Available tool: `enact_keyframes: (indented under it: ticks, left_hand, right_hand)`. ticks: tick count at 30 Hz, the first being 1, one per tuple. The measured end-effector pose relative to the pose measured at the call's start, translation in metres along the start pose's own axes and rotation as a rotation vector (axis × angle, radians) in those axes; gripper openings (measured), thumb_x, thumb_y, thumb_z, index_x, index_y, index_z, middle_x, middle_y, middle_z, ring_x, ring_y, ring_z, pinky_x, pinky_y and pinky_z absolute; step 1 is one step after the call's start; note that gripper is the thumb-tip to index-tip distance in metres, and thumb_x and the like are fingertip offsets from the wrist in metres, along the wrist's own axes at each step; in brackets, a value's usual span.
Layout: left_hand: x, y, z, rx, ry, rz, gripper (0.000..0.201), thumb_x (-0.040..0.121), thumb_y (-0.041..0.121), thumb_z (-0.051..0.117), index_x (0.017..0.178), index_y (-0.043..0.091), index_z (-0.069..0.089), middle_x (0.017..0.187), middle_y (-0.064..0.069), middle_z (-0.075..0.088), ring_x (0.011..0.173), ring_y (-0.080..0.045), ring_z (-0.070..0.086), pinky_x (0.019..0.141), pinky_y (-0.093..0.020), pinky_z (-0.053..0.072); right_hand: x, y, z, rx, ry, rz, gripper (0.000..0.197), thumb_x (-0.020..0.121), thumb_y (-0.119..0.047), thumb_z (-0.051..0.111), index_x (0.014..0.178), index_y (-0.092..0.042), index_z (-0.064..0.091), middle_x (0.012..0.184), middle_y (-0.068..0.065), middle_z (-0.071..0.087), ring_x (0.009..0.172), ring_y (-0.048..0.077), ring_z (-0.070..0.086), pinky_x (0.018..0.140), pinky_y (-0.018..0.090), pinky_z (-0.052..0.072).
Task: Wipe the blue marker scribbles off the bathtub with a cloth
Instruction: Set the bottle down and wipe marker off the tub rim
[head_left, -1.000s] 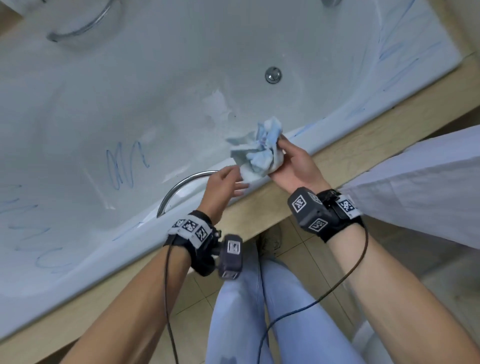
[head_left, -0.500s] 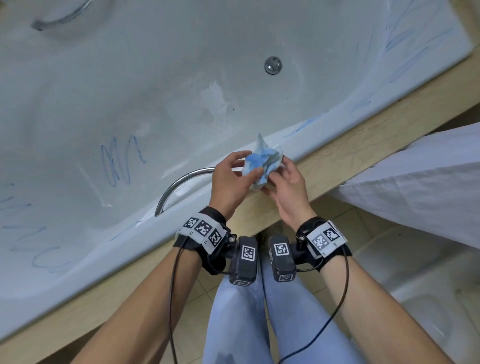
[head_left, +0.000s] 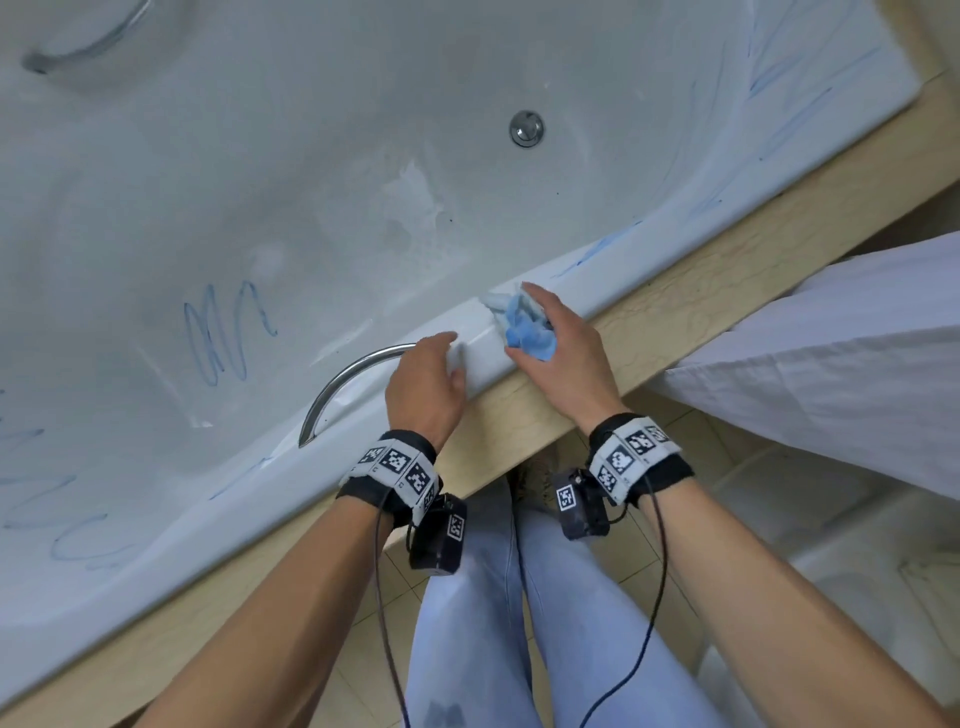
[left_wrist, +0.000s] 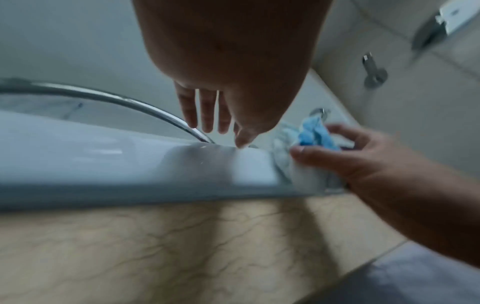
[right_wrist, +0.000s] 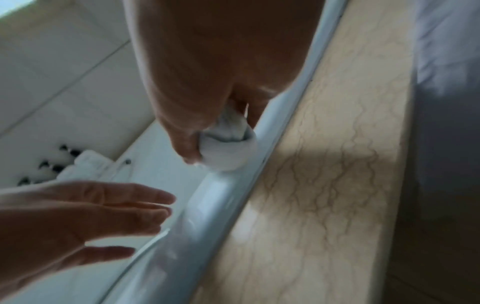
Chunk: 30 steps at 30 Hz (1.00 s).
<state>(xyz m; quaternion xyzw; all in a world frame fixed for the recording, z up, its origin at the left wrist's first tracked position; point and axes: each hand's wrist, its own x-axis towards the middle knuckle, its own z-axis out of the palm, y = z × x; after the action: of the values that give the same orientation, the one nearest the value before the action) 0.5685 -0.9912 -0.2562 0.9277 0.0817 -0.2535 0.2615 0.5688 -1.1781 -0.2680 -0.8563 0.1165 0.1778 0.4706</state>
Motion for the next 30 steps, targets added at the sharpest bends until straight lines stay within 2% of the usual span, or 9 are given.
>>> enact_keyframes:
  ticks: [3,8,13,15,17,20,22,26,30]
  left_hand:
    - [0.002,-0.01,0.006,0.12,-0.064,-0.016,0.046,0.09,0.022,0.066,0.136,0.02,0.057,0.135,-0.001,0.06,0.124,-0.024,0.054,0.097,-0.032,0.041]
    - [0.013,-0.006,0.003,0.16,-0.022,-0.008,0.03,0.081,0.014,0.073,0.111,0.02,0.073,0.109,-0.005,0.073,0.103,-0.03,0.065,0.083,-0.036,0.049]
    - [0.02,-0.008,0.004,0.217,-0.087,-0.01,0.019,0.075,0.02,0.078,0.093,0.021,0.073,0.104,0.003,0.072,0.097,-0.026,0.066,0.074,-0.033,0.048]
    - [0.022,-0.007,0.005,0.225,-0.105,-0.022,0.013,0.075,0.017,0.077,0.085,0.019,0.07,0.097,0.003,0.071,0.092,-0.027,0.066,0.071,-0.033,0.048]
    - [0.023,-0.004,0.004,0.229,-0.119,-0.026,0.013,0.076,0.014,0.077,0.087,0.017,0.071,0.098,0.003,0.071,0.092,-0.027,0.065,0.073,-0.033,0.049]
    - [0.024,-0.002,0.003,0.233,-0.131,-0.024,0.014,0.075,0.011,0.076,0.086,0.017,0.072,0.094,0.0,0.071,0.089,-0.028,0.065,0.072,-0.033,0.047]
    - [0.025,-0.002,0.003,0.23,-0.133,-0.023,0.013,0.074,0.009,0.075,0.082,0.017,0.071,0.089,0.0,0.07,0.086,-0.028,0.065,0.07,-0.032,0.047]
    - [0.02,-0.003,0.004,0.224,-0.137,-0.012,0.012,0.079,0.007,0.071,0.083,0.016,0.064,0.082,-0.001,0.069,0.079,-0.026,0.066,0.067,-0.035,0.051]
    - [0.023,-0.004,-0.001,0.21,-0.149,0.0,0.002,0.085,0.014,0.068,0.086,0.016,0.069,0.082,-0.006,0.071,0.08,-0.03,0.067,0.068,-0.035,0.051]
  right_hand:
    - [0.0,0.002,0.014,-0.295,0.038,-0.205,0.073,0.088,-0.024,0.073,0.15,-0.037,0.036,0.138,-0.008,0.055,0.121,0.012,0.052,0.089,0.034,0.055]
    - [-0.008,0.016,0.035,-0.542,0.07,-0.421,0.067,0.074,-0.009,0.08,0.136,-0.021,0.058,0.139,0.0,0.058,0.12,0.021,0.053,0.093,0.03,0.053]
    - [0.024,0.047,-0.005,-0.606,-0.149,-0.747,0.056,0.081,-0.001,0.069,0.134,-0.02,0.063,0.139,0.0,0.061,0.122,0.024,0.057,0.096,0.031,0.053]
    - [0.044,0.049,-0.033,-0.544,-0.055,-0.627,0.056,0.083,0.002,0.065,0.133,-0.022,0.062,0.136,-0.004,0.061,0.124,0.02,0.056,0.093,0.024,0.052]
    - [0.067,0.055,-0.065,-0.465,0.218,-0.378,0.052,0.086,-0.005,0.067,0.133,-0.025,0.061,0.134,-0.007,0.061,0.124,0.016,0.053,0.097,0.023,0.049]
    - [0.094,0.065,-0.103,-0.446,0.439,-0.124,0.052,0.086,-0.004,0.063,0.134,-0.022,0.059,0.136,-0.003,0.061,0.124,0.018,0.05,0.103,0.03,0.047]
    - [0.095,0.06,-0.098,-0.431,0.439,-0.067,0.05,0.089,-0.007,0.064,0.136,-0.021,0.058,0.14,-0.002,0.058,0.13,0.019,0.047,0.108,0.037,0.046]
    - [0.058,0.034,-0.048,-0.389,0.394,-0.001,0.054,0.093,-0.036,0.066,0.144,-0.029,0.048,0.147,-0.006,0.047,0.137,0.016,0.037,0.114,0.031,0.038]
    - [0.019,0.007,0.01,-0.407,0.076,-0.23,0.051,0.092,-0.028,0.068,0.141,-0.029,0.051,0.144,-0.008,0.047,0.137,0.018,0.038,0.111,0.037,0.044]
